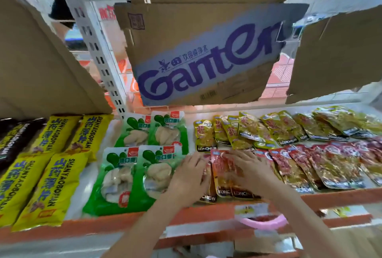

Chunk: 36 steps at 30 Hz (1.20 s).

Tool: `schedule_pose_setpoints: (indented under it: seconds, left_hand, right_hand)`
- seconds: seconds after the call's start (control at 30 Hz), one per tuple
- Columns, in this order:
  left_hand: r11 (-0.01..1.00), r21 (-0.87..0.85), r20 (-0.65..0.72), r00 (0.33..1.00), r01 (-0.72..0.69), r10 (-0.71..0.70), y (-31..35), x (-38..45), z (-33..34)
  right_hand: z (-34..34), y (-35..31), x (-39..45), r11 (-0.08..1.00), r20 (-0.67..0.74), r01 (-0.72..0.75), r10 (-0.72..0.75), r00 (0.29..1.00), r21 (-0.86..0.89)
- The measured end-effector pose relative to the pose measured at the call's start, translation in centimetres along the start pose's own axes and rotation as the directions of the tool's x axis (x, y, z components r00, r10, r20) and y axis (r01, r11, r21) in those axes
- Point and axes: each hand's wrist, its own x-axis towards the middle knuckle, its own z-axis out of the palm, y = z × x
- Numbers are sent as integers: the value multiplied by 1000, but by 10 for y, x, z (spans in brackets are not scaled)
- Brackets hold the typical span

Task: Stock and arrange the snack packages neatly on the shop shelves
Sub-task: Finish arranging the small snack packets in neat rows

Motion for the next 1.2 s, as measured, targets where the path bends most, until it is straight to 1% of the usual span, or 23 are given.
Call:
schedule_pose_setpoints:
  seconds: [0.07,0.23,0.3,0.43,0.6,0.7,0.87,0.97,1.07,1.2]
  left_hand:
    - [998,56,5,1000,17,-18,-1,-3,9]
    - [998,39,-24,998,58,-57,1,-2,9]
    - [996,45,-38,997,75,-73,6,-1,6]
    - [991,72,-8,993,116,-116,9,-3,2]
    - [984,159,-16,996,84,-83,7,-10,-2]
    - [983,159,-19,996,87,-85,5,-15,-3]
    - [987,153,-11,999,45,-44,1,-13,-5]
    - [989,141,-20,999,47,-45,1,-16,-5]
    - [992,120,-50,998,48,-43,-1,-17,-3]
    - [986,157,-53,998,51,-43,-1,-18,-2]
  right_hand:
    - [13,11,-1,1000,1,4,-4,1000,-5]
    - [29,21,4,998,-129,55,-57,990,-20]
    - [30,24,5,997,-144,74,-76,987,-20]
    - [31,25,2,992,-133,122,-124,983,-27]
    - [21,18,3,980,-76,186,-191,979,-69]
    - [17,10,2,970,-62,224,-230,971,-99]
    - [19,3,3,974,-47,197,-203,978,-112]
    - [21,-1,3,981,-16,177,-179,984,-76]
    - [24,-3,2,979,-14,175,-177,984,-103]
    - [25,-7,1,979,-22,167,-171,985,-120]
